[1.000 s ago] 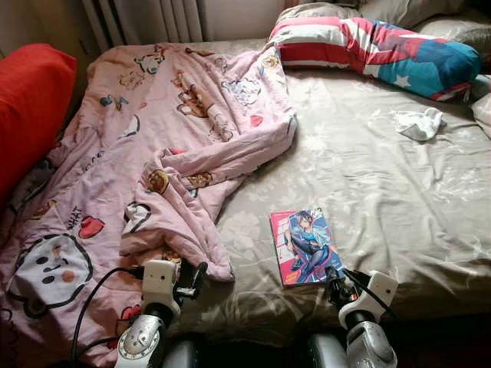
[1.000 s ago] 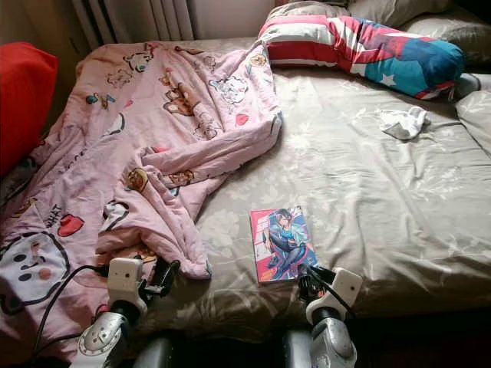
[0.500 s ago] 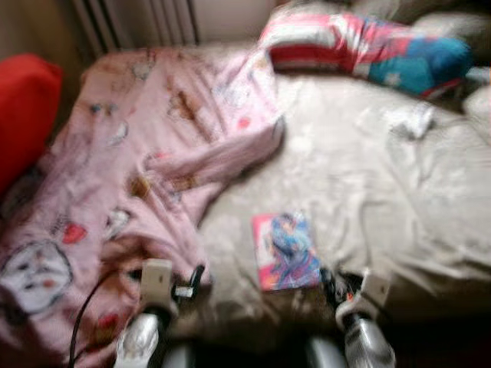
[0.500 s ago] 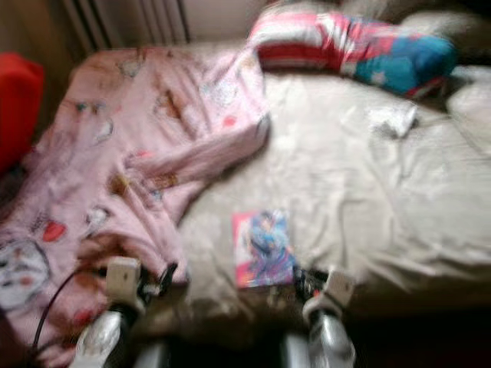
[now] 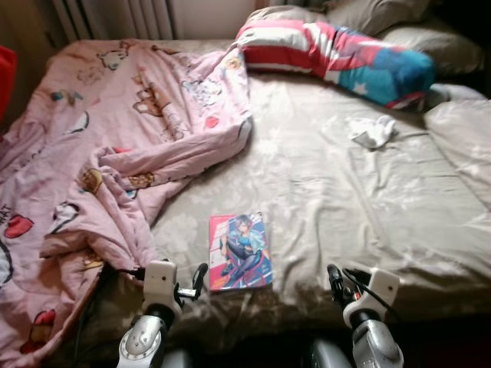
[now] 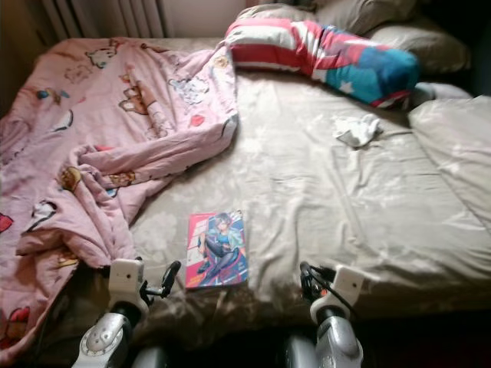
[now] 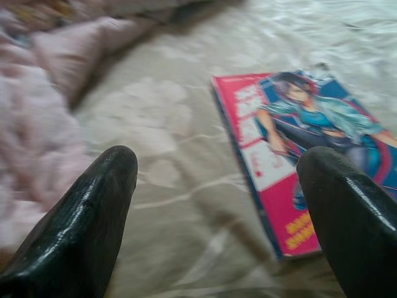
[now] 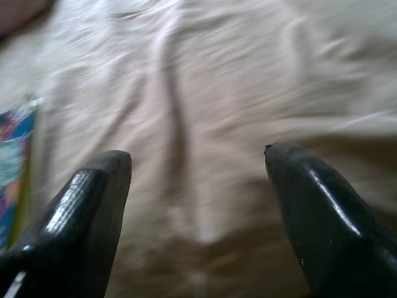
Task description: Clean up the room
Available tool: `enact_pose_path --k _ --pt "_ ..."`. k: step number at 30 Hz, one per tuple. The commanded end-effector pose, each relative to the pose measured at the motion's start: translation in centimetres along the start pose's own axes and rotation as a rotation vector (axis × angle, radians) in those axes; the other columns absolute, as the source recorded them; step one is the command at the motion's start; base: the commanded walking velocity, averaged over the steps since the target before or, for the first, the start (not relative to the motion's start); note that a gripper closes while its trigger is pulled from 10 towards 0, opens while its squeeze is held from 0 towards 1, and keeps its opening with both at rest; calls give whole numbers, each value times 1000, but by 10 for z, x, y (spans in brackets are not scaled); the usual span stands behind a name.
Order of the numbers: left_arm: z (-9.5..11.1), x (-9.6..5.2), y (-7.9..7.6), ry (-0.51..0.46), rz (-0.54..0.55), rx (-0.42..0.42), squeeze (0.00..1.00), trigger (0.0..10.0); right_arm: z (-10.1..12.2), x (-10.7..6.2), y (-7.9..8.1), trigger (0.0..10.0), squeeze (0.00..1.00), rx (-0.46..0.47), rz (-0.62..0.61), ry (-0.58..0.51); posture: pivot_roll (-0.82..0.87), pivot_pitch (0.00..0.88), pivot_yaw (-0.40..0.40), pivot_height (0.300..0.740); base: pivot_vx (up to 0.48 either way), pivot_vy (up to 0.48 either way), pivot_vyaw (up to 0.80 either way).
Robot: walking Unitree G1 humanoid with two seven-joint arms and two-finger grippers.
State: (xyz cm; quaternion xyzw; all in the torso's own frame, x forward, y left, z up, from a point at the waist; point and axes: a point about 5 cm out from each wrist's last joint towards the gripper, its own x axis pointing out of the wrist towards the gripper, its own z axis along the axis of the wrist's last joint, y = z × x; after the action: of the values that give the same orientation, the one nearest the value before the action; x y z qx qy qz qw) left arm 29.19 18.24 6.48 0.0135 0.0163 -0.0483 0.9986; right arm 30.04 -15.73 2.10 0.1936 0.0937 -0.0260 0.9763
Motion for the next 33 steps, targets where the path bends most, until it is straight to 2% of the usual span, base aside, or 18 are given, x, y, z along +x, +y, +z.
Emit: enact_pose_path --k 1,26,27,28,29,30,33 --pt "-6 -4 -2 20 -4 1 0 10000 -2 -3 -9 10000 0 -12 -25 14 54 216 20 587 0 -334 0" --pt "-6 -4 -2 20 -4 1 0 10000 -2 -3 -9 10000 0 -12 -25 14 54 216 20 587 0 -334 0" --pt "-5 -2 -2 15 3 -16 0 10000 -3 -5 -11 10000 0 -29 -25 22 52 221 15 587 0 0 0" --pt "-5 4 2 26 71 -222 0 10000 -26 -37 -57 10000 0 -339 -137 168 13 221 -17 587 0 0 0" --pt "-6 5 3 29 86 -278 0 10000 -32 -47 -69 10000 0 -419 -166 209 13 218 -16 587 0 0 0" --pt "-6 6 3 31 92 -303 0 10000 -35 -51 -74 10000 0 -449 -179 229 13 217 -15 587 0 0 0" --pt "-8 4 3 36 87 -290 0 10000 -35 -47 -69 10000 0 -441 -163 235 14 214 -13 587 0 0 0"
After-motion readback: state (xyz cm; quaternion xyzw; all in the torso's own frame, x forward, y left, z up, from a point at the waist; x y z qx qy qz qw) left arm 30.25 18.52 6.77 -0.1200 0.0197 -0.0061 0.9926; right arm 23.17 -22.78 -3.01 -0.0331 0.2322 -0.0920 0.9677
